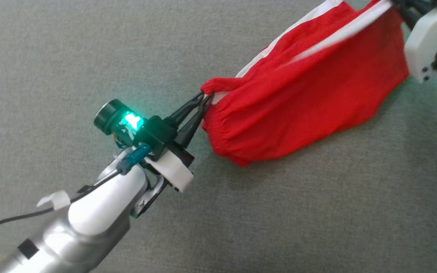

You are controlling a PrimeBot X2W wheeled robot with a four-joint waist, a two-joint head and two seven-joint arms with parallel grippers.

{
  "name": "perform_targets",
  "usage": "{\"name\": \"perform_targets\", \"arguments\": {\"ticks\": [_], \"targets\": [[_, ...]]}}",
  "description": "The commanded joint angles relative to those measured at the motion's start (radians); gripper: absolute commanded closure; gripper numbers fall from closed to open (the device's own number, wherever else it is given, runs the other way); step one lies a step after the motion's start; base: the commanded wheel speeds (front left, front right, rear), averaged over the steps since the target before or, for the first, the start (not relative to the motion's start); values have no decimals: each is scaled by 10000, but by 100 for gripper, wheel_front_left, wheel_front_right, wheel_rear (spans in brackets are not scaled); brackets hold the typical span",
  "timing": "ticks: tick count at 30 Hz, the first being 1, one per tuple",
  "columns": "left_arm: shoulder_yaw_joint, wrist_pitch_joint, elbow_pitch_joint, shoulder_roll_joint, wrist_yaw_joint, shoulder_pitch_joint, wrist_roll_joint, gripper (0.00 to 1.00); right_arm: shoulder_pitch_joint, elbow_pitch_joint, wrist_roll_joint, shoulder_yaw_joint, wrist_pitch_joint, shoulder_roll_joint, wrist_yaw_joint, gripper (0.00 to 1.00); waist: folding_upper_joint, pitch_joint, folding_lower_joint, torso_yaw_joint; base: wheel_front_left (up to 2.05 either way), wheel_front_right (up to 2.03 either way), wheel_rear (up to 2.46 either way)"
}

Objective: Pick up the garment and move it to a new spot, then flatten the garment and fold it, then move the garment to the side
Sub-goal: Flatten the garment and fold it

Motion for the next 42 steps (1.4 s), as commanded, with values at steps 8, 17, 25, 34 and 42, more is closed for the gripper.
{"name": "perform_targets", "arguments": {"ticks": [8,17,25,34,42], "targets": [[221,-278,48,11,-134,-705,118,100,-969,988,-129,451,-688,375,67,100,0,470,-2,306,0,0,0],[121,-320,345,-142,-194,-1023,176,100,-1630,2088,14,1101,-1341,699,67,100,0,786,-2,424,0,0,0],[71,-182,578,-194,-225,-1226,123,0,-1816,2861,497,1365,-1911,988,67,0,0,906,-2,314,0,0,0],[656,-339,448,-4,199,-1029,-406,0,-1580,3336,1700,964,-3066,1344,67,0,0,324,-2,-77,0,0,0],[1835,-922,-123,302,1055,-561,-1147,0,-1126,3584,2842,-341,-4551,1866,67,0,0,-650,-2,-755,0,0,0]]}}
